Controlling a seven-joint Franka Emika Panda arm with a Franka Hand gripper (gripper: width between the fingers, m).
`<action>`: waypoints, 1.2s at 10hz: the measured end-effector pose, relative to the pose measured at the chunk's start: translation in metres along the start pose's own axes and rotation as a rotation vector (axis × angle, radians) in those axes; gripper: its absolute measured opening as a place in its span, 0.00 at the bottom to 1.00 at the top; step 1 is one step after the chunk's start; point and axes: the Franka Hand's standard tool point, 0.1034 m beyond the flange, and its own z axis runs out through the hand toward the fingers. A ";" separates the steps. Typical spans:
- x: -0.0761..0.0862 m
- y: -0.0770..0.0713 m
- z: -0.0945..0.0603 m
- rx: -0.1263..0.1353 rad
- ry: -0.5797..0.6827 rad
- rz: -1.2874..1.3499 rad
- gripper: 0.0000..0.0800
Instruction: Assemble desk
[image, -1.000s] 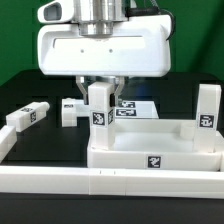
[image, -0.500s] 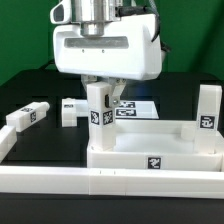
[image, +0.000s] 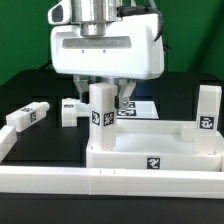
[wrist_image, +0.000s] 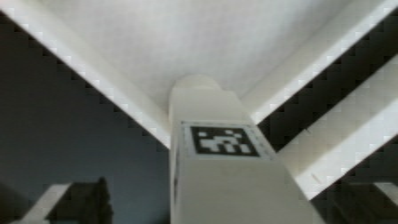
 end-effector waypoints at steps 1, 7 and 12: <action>0.000 -0.001 0.000 -0.001 0.000 -0.080 0.81; -0.001 -0.010 -0.003 -0.018 -0.001 -0.690 0.81; -0.002 -0.010 -0.003 -0.019 -0.009 -1.027 0.81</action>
Offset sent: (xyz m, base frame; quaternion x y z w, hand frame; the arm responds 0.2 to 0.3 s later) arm 0.0046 0.0070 0.0052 -0.0327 0.0431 -0.3235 0.9447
